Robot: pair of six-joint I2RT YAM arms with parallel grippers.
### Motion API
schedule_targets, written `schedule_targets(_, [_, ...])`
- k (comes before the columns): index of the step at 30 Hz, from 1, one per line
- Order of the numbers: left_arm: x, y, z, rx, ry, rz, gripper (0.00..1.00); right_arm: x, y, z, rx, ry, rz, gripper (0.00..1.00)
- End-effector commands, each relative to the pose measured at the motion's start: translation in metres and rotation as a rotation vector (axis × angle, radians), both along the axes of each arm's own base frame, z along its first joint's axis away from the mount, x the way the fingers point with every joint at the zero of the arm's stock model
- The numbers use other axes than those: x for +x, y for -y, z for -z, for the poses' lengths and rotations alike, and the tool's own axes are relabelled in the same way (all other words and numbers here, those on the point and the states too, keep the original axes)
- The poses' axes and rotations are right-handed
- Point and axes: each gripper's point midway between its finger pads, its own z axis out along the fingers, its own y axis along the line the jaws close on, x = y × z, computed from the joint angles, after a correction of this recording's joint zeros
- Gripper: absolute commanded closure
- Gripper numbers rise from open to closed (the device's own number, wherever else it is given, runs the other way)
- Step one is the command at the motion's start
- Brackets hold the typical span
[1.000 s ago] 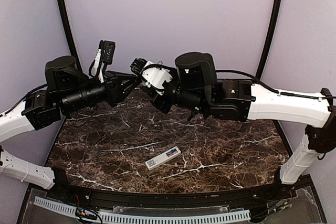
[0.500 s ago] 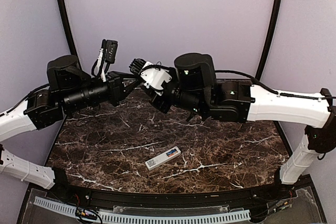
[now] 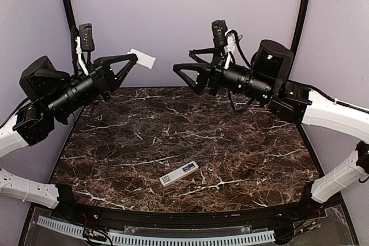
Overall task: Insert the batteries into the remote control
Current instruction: Pass from the left arm to the right
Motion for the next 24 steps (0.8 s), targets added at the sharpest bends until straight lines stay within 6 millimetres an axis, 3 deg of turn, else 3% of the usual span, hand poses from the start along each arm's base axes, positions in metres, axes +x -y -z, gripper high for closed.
schedule_targets(1, [-0.02,0.002,-0.033,-0.1,0.141,0.088,1.0,-0.048,-0.011,-0.041,0.215,-0.141,-0.392,0.15])
schedule_targets(4, [-0.023,0.004,-0.043,-0.149,0.151,0.116,1.0,-0.05,-0.02,-0.053,0.258,-0.17,-0.451,0.18])
schedule_targets(11, [-0.025,0.009,-0.047,-0.175,0.148,0.152,1.0,-0.061,-0.026,-0.075,0.348,-0.153,-0.588,0.44])
schedule_targets(14, [-0.025,0.012,-0.043,-0.174,0.132,0.166,1.0,-0.065,-0.033,-0.073,0.341,-0.145,-0.629,0.51])
schedule_targets(17, [-0.024,0.014,-0.042,-0.174,0.124,0.172,1.0,-0.064,-0.038,-0.072,0.342,-0.154,-0.649,0.66])
schedule_targets(22, [-0.023,0.016,-0.038,-0.165,0.113,0.171,1.0,-0.065,-0.039,-0.077,0.349,-0.13,-0.665,0.7])
schedule_targets(24, [-0.023,0.016,-0.037,-0.166,0.11,0.175,1.0,-0.065,-0.039,-0.079,0.352,-0.126,-0.663,0.77])
